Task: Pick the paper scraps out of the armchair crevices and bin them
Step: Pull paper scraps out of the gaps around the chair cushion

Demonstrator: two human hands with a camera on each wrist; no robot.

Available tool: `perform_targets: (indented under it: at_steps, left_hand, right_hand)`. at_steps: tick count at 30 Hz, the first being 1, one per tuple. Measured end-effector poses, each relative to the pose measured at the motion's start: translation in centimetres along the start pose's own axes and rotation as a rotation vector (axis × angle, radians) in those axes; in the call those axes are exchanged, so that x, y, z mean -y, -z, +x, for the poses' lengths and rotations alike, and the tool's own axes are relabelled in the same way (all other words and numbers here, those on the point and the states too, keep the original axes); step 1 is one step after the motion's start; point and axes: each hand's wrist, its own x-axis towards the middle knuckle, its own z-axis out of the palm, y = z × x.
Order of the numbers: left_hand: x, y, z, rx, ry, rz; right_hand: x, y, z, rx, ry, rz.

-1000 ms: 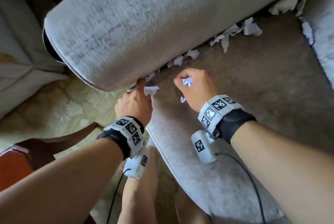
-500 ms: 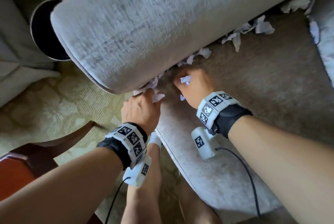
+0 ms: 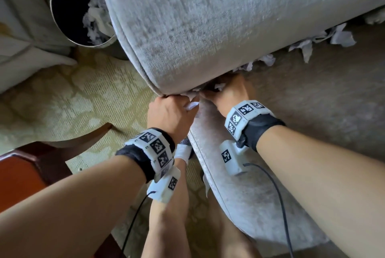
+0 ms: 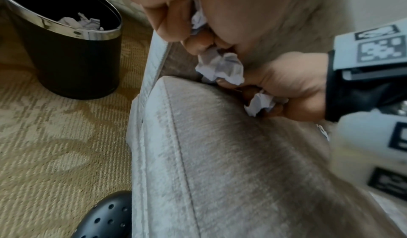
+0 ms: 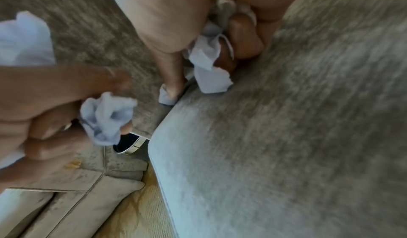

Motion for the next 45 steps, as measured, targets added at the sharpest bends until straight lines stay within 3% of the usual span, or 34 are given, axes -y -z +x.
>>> perform_targets:
  at_steps: [3,7,11,18,22,27,31,37,42,45]
  left_hand:
    - [-0.5,0.3,-0.1,0.010,-0.012,-0.020]
    - [-1.1,0.5,-0.4,0.049,0.039,-0.027]
    - [-1.4,0.5,-0.3,0.056,0.068,-0.033]
    - [-1.4,0.4,-0.3,0.061,0.077,0.017]
    - [-1.5,0.5,-0.3,0.080,0.100,0.031]
    - [-2.2,0.7,-0.4,0.091,0.134,0.052]
    - [-3.3,0.5,-0.4,0.122,0.146,0.025]
    - [-5.2,-1.2,0.0,0.107,0.105,-0.105]
    - [-7.9,-2.3,1.0,0.127,0.021,-0.066]
    - [-9.5,-3.0,1.8,0.148,0.054,-0.033]
  right_hand:
    - [0.5,-1.3,0.7,-0.080,0.050,-0.130]
    - [0.3,-1.5,0.4,-0.135,-0.002,-0.255]
    - [0.1,-1.3,-0.3,-0.107,0.149,-0.400]
    - [0.0,-1.8,0.3,-0.137,0.247,-0.451]
    - [-0.4,-1.2,-0.3,-0.066,0.223,-0.314]
    - [-1.4,0.3,-2.8,-0.157,0.165,-0.038]
    - [-2.5,2.0,-4.1,-0.156,0.088,-0.038]
    - [-4.4,3.9,-4.2,-0.254,0.090,-0.015]
    - [-6.0,5.3,-4.3,-0.279,0.021,-0.015]
    - [-7.3,5.7,-4.4,-0.318,-0.030,0.029]
